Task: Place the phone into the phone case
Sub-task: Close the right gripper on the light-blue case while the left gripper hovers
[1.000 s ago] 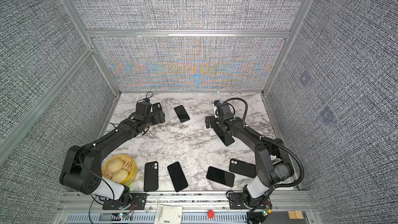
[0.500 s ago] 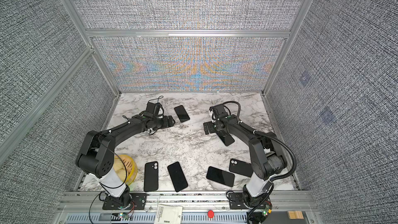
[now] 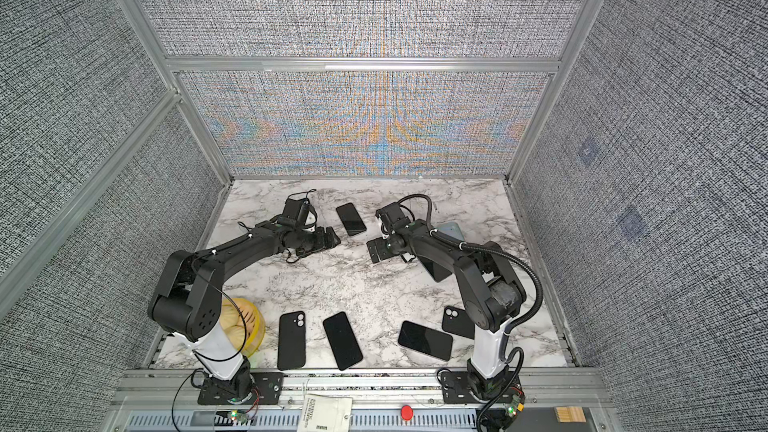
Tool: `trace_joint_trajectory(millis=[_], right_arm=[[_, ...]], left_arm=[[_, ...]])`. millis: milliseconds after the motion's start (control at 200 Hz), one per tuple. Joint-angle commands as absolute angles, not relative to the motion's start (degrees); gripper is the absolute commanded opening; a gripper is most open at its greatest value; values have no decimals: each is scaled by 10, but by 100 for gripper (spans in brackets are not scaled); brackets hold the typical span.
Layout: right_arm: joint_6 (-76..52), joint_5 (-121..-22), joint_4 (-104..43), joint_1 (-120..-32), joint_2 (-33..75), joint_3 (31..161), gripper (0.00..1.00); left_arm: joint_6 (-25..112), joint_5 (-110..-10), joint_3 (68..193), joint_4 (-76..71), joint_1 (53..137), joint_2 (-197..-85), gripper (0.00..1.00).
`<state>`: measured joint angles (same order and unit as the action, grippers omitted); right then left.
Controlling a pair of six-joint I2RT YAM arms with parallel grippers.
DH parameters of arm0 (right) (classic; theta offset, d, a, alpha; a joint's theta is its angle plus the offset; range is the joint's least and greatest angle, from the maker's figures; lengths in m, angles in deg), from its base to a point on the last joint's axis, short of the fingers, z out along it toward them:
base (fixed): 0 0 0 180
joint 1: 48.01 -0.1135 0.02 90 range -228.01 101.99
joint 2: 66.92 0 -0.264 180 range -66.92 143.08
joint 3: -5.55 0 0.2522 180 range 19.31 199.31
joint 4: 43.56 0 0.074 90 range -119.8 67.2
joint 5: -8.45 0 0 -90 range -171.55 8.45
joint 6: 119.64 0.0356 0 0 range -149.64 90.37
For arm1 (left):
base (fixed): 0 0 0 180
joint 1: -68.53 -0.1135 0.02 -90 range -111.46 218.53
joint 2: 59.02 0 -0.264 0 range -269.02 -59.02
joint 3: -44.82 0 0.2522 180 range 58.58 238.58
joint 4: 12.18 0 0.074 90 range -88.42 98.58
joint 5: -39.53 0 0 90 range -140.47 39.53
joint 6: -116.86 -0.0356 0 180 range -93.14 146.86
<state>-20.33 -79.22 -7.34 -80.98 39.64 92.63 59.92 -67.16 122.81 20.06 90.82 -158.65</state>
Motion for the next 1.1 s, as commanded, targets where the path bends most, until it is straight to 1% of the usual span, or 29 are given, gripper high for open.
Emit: trace_joint_trajectory(millis=[0, 205, 295, 355, 420, 595, 730, 870, 985, 1095], right_arm=[[-192, -797, -73, -819, 400, 934, 99], [-176, -800, -95, -826, 408, 942, 99], [-166, -788, -116, -827, 429, 969, 99], [-174, -787, -100, -827, 446, 999, 99], [-185, -804, -78, -827, 457, 1023, 99], [-205, -851, -41, -825, 457, 1036, 99], [-226, -902, 39, -810, 415, 1003, 98], [-217, -932, 104, -764, 347, 929, 99], [-205, -921, 88, -703, 291, 866, 98], [-197, -896, 75, -634, 278, 844, 97]], left_arm=[[605, -676, 1240, 221, 903, -1584, 90], [606, -686, 1266, 238, 887, -1592, 90], [593, -683, 1287, 254, 882, -1601, 91], [593, -690, 1306, 267, 875, -1613, 91], [597, -704, 1316, 267, 873, -1623, 91], [611, -720, 1304, 247, 874, -1625, 91], [605, -749, 1314, 257, 883, -1637, 89], [602, -777, 1335, 253, 921, -1663, 89], [603, -793, 1359, 249, 944, -1690, 89], [607, -810, 1380, 250, 956, -1708, 88]])
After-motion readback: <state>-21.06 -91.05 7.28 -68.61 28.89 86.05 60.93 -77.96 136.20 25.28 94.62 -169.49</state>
